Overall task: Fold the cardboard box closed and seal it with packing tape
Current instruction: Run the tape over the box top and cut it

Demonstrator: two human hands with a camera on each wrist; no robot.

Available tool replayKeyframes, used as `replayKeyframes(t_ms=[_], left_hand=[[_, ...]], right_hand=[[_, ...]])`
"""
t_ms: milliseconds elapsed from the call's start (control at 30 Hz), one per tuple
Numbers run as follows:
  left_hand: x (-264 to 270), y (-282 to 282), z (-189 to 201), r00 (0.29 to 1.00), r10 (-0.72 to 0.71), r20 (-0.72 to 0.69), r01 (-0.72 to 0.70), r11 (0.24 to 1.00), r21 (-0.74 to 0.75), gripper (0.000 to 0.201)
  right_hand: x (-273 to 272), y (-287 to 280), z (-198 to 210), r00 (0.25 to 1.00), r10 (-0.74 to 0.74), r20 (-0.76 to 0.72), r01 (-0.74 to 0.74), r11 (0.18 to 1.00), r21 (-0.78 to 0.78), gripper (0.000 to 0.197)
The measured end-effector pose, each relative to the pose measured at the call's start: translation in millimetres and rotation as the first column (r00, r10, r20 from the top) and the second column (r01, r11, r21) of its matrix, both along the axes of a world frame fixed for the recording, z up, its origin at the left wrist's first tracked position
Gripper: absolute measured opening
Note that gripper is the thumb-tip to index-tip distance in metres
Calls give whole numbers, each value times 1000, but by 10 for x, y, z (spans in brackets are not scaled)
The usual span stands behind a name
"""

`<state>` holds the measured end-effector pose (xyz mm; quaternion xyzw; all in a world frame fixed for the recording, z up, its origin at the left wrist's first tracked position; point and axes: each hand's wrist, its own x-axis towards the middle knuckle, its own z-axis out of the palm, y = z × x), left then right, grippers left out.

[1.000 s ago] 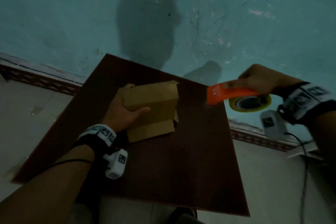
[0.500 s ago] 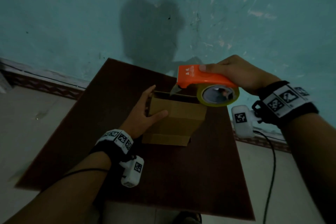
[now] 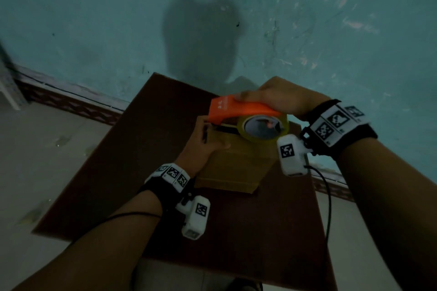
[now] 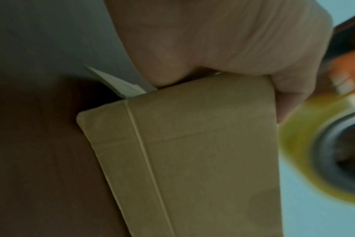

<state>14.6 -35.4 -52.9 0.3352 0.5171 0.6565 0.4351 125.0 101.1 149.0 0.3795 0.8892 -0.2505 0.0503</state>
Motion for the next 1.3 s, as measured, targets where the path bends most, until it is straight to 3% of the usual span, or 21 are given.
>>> replayKeyframes(t_ms=[133,300,400,533,667,767,833,933,1133,1300], left_hand=[[0,5,-23,1000,-9,-11,9,999,-46,76],[-20,-17,17,999,-50,-10,49,995,-90,78],[4,-46,61,999,-40,2,40,997,-72,74],[-56,-46,170,990,-5,139,14,998,-63,61],[-102,-13,340,952,303,51,-284,930,-234,33],[-144,4,391,978,208,18,-176,870,-461,38],[-152,-8,383,990,139,35,-103,857,-505,39],[-164,-42,369,991,124,44,-89,876,-475,33],[-185,-176,457,988,152,20,-134,921,-366,43],[-184,-352,444,987,160,-20,-157,929,-336,55]], right_hand=[[15,52,-145,983,19,181,-30,998,58,63],[57,104,-184,981,21,193,-29,999,37,58],[79,131,-215,984,16,175,-22,999,33,67],[129,177,-283,989,-16,150,18,1000,-9,71],[204,189,-402,988,-52,143,58,997,-40,64],[230,172,-478,985,-37,166,45,998,-47,68],[228,165,-501,983,-21,181,30,998,-47,73],[209,141,-520,981,2,195,7,999,-42,77],[236,79,-576,981,11,192,-4,999,-38,65],[344,53,-623,992,-16,124,23,998,-55,83]])
